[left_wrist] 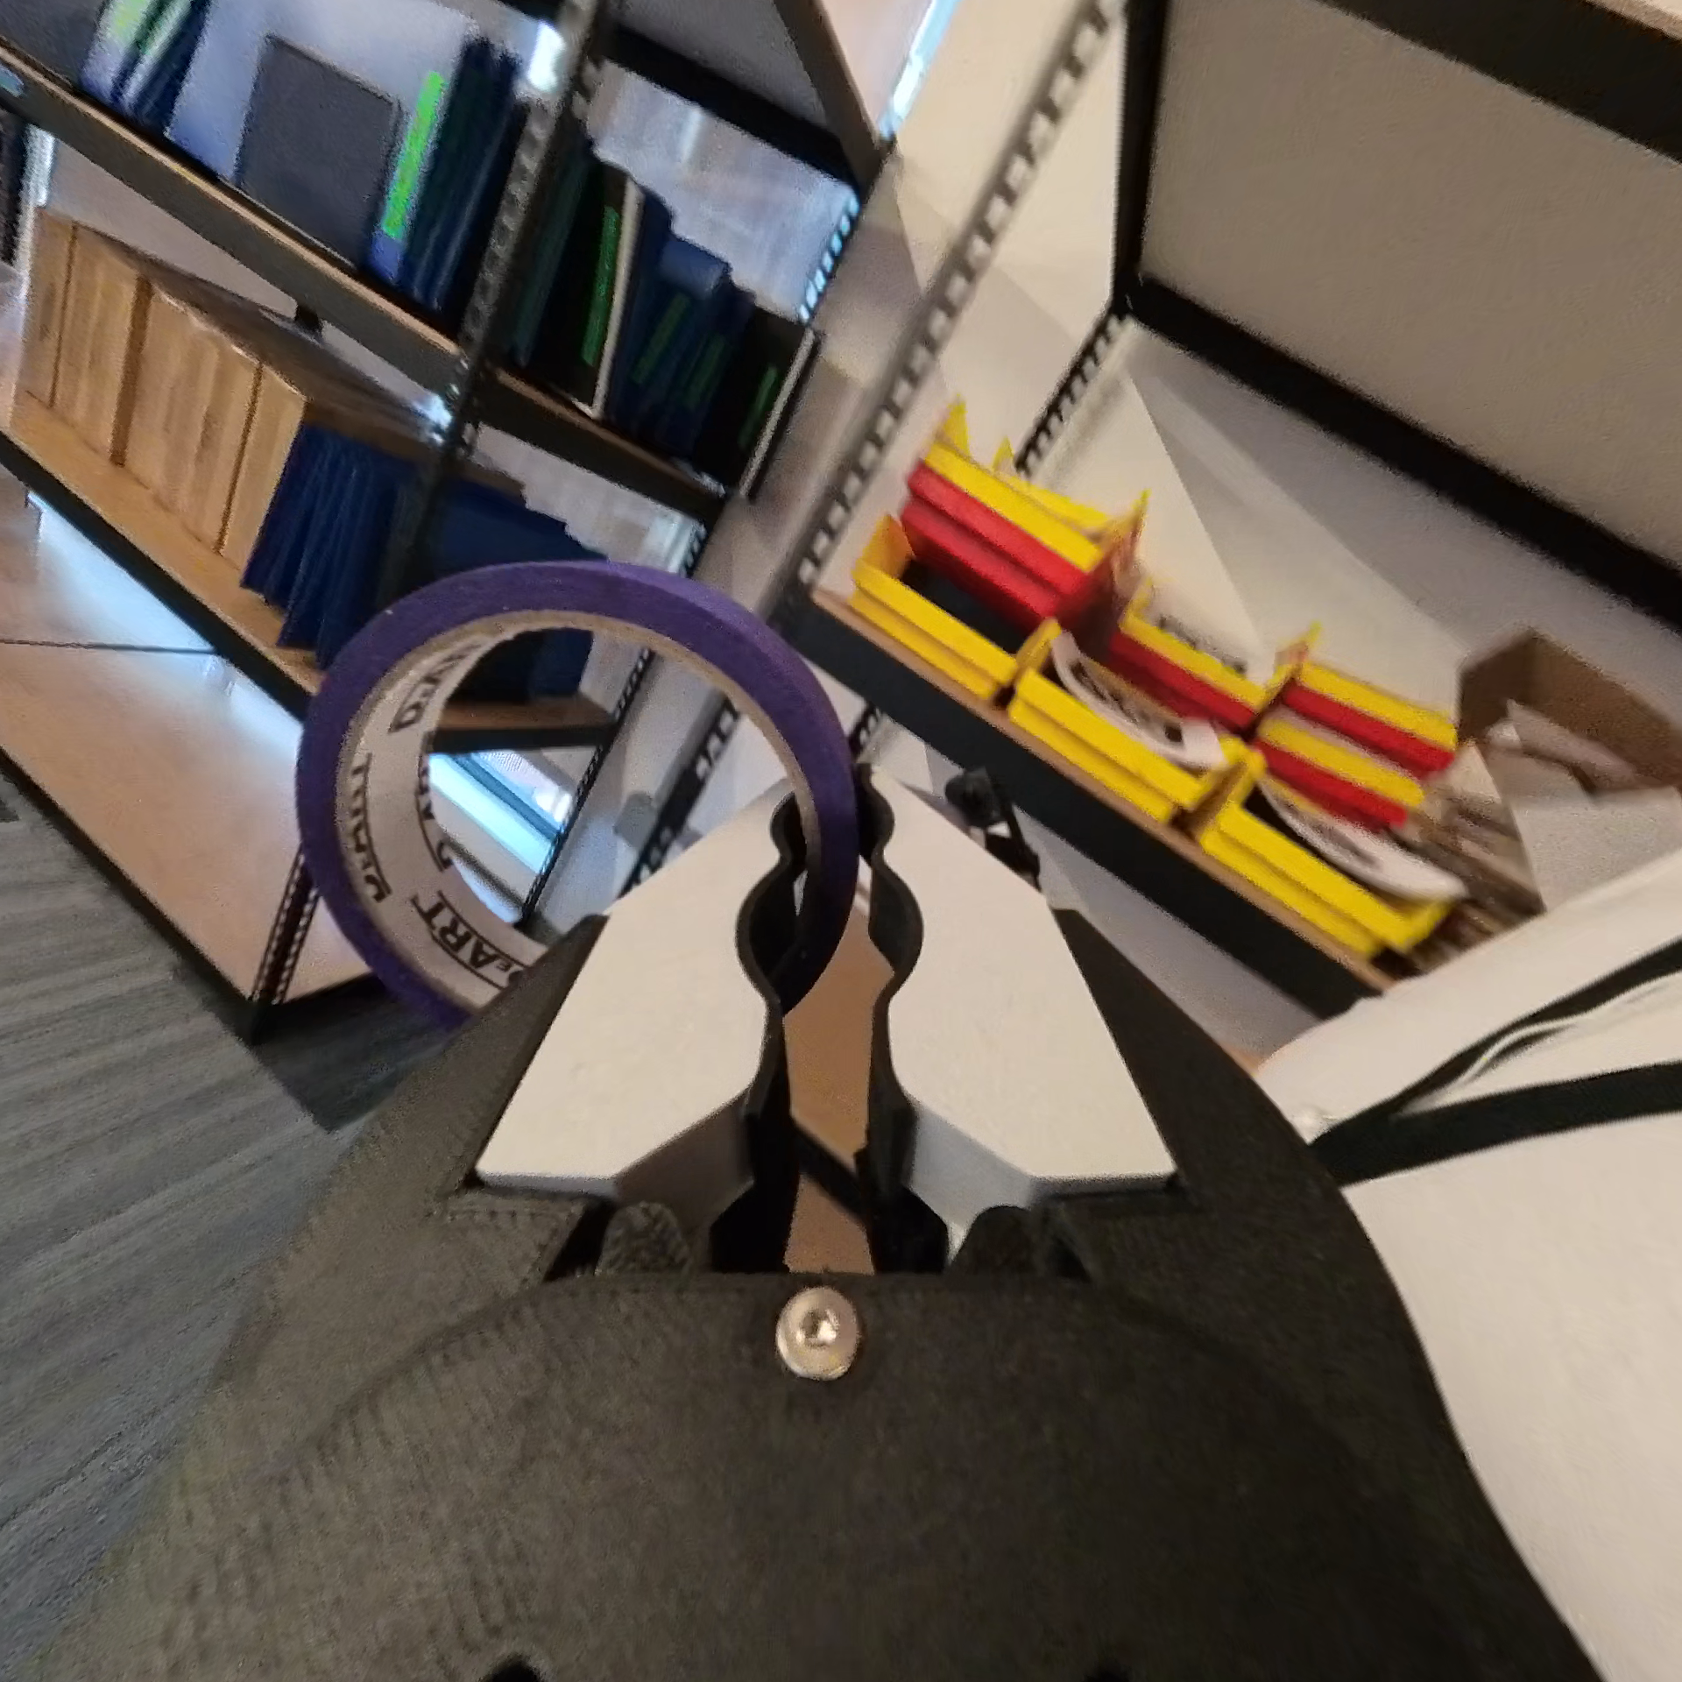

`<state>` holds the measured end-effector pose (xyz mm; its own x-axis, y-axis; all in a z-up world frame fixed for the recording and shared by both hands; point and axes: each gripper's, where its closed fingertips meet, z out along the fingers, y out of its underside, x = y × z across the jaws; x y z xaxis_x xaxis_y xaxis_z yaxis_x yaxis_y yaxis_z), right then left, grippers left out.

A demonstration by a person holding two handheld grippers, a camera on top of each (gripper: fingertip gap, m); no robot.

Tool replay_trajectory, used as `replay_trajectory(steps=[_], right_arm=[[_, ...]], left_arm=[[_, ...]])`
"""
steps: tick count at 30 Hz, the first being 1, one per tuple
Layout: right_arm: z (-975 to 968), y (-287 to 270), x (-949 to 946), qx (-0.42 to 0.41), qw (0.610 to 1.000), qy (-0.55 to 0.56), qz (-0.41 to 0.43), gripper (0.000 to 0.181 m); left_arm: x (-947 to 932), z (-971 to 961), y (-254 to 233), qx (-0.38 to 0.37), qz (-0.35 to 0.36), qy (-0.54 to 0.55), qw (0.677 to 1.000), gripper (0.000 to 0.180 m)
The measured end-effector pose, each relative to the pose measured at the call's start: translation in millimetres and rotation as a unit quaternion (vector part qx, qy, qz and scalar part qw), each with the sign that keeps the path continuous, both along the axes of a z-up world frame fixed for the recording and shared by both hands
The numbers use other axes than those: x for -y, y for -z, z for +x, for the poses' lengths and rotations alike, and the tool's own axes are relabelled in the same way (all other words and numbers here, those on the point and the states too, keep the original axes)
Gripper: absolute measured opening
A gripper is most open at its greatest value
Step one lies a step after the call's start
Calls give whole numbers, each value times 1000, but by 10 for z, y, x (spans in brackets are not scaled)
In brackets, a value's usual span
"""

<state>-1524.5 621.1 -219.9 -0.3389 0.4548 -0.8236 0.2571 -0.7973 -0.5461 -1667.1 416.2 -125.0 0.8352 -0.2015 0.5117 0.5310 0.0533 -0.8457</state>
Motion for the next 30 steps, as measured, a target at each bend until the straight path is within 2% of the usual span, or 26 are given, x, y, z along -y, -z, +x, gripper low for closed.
replay_trajectory(steps=[4,7,11,15,19,24,30], right_arm=[[-1040,-152,-818,16,1000,2,22,19],[-1889,-440,-1301,-3,999,-43,4,19],[-3111,-875,-2026,-73,992,-93,-44,21],[-4386,-1153,-2836,-139,984,-91,-71,21],[-5525,-1163,-3686,-133,989,-39,-55,20],[-6712,-1153,-4749,-107,990,35,-80,19],[-7993,-793,-6061,-58,993,102,-29,19]], left_arm=[[-964,-766,-130,75,31,34,996,7],[-1439,-1398,-88,62,5,18,998,7],[-1823,-2379,127,46,-16,-28,998,7],[-2183,-3705,439,41,-51,-63,996,7],[-2702,-5198,383,33,-36,-47,998,6],[-3558,-6785,-39,30,-11,-25,999,7],[-4853,-8375,-74,7,-14,-8,1000,7]])
